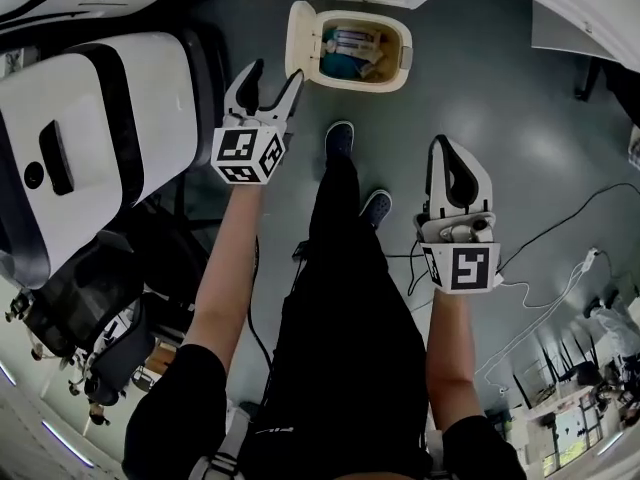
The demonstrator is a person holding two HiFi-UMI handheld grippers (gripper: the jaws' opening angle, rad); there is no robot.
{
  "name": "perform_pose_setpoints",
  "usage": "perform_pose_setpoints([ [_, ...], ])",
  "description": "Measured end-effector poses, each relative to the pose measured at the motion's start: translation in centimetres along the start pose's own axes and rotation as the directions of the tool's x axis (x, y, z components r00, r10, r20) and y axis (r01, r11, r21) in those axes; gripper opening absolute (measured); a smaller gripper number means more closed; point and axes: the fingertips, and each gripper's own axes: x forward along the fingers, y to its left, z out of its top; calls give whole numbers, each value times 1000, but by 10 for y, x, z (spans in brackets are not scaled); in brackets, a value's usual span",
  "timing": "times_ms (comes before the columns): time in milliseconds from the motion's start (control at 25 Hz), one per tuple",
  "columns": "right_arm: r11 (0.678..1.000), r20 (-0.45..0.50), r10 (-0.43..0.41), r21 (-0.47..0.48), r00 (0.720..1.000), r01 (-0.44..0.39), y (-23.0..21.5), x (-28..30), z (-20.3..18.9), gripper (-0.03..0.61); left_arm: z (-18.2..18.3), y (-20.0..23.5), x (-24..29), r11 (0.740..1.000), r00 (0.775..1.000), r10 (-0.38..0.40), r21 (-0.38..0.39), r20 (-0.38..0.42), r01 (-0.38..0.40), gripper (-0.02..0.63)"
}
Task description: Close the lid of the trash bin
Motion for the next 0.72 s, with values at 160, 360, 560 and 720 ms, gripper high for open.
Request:
perform_pose_setpoints([
  [160, 1000, -24, -2, 17, 1000, 3, -1, 5, -21, 6, -23, 8, 15, 998, 999, -14, 68, -48, 17, 296],
  [360, 999, -45, -6, 37, 999, 8, -12, 6, -47, 6, -48, 13, 35, 999, 996, -21, 44, -81, 25, 296],
  [560, 999, -60, -15, 50, 998, 18, -18, 9, -65, 6, -67, 17, 52, 999, 993, -31, 28, -113, 35, 296],
  [720, 998, -59, -13, 55, 998, 17, -20, 10, -67, 5, -74, 10, 60, 998, 991, -56, 19, -122, 58, 296],
])
